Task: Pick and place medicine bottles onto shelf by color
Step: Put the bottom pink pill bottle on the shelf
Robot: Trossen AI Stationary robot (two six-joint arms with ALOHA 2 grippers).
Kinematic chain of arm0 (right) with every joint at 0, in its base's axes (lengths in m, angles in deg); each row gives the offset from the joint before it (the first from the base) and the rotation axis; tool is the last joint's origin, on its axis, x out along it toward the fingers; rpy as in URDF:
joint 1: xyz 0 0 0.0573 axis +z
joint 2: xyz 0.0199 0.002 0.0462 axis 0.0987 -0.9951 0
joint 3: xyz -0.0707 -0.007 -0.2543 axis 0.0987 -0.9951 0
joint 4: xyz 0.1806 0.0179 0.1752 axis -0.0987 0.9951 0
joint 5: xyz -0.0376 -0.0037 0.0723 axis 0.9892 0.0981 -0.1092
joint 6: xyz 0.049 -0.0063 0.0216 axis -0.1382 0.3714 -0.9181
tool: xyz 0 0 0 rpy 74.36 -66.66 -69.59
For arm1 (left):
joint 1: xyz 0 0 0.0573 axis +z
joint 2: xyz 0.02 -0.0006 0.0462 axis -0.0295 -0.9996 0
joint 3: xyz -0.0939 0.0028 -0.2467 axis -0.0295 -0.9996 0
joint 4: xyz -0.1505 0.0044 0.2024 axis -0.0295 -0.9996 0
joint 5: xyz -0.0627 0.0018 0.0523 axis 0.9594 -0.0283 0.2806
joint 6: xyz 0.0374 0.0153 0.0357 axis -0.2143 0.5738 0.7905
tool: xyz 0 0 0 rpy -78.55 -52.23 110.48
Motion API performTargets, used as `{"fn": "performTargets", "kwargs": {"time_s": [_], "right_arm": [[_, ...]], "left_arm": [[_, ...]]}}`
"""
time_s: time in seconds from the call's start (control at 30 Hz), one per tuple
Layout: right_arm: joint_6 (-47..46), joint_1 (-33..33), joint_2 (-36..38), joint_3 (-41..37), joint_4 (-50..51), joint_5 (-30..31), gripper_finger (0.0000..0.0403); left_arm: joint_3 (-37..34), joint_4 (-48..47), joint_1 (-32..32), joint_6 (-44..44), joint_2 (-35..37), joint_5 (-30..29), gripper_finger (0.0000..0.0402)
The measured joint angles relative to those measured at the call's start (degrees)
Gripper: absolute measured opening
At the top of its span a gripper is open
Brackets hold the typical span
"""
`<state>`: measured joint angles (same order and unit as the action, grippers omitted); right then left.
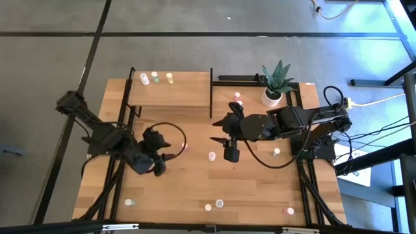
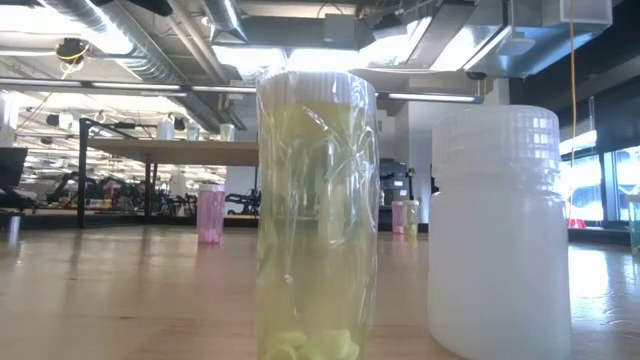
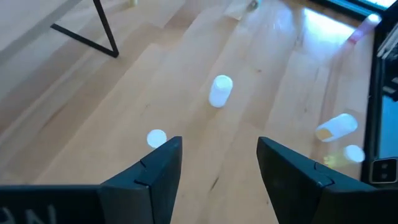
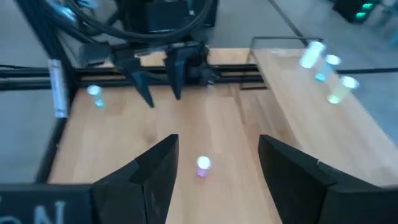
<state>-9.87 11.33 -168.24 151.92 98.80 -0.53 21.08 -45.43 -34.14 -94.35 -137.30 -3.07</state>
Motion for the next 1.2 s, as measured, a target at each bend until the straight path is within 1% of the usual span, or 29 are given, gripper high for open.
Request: {"fn": "performTargets", "kwargs": {"time_s": [0.07,0.2,0.37,0.5,0.63,0.77,0.9,1.07,1.2], "right_arm": [[1.16,-0.02,-0.82,0.04,-1.49,-2.43,0.0223],[4.58,-0.28,-4.5,0.04,-1.42,-7.54,0.0223],[3.66,-3.18,-9.59,0.0,-1.44,-12.98,0.0223],[3.23,-6.13,-14.3,0.0,-1.65,-16.18,0.0223],[8.16,-7.8,-18.89,0.0,-3.41,-16.53,0.0223],[12.09,-8.46,-23.14,0.0,-7.38,-16.72,0.0223],[12.25,-9.17,-26.22,0.0,-11.72,-16.9,0.0223],[12.12,-10.23,-29.97,0.0,-15.41,-20.21,0.0223],[12.23,-10.85,-32.41,0.0,-17.88,-20.29,0.0223]], "left_arm": [[0.0,0.0,-1.5,-1.35,-0.02,-1.62,0.0202],[0.0,-0.03,-4.38,-3.57,-0.02,-5.13,0.02],[0.0,-0.07,-7.2,-6.71,-0.04,-7.47,0.0202],[0.0,-0.07,-9.44,-9.58,-0.04,-9.65,0.02],[0.0,-0.07,-11.42,-11.55,-0.04,-10.14,0.0202],[0.0,-0.07,-13.18,-13.04,-0.04,-11.26,0.02],[0.0,-0.05,-14.48,-13.68,-0.04,-12.83,0.0202],[0.0,-0.05,-15.34,-14.71,-0.04,-12.89,0.0201],[0.0,-0.05,-15.5,-14.74,-0.04,-12.89,0.0201]]}}
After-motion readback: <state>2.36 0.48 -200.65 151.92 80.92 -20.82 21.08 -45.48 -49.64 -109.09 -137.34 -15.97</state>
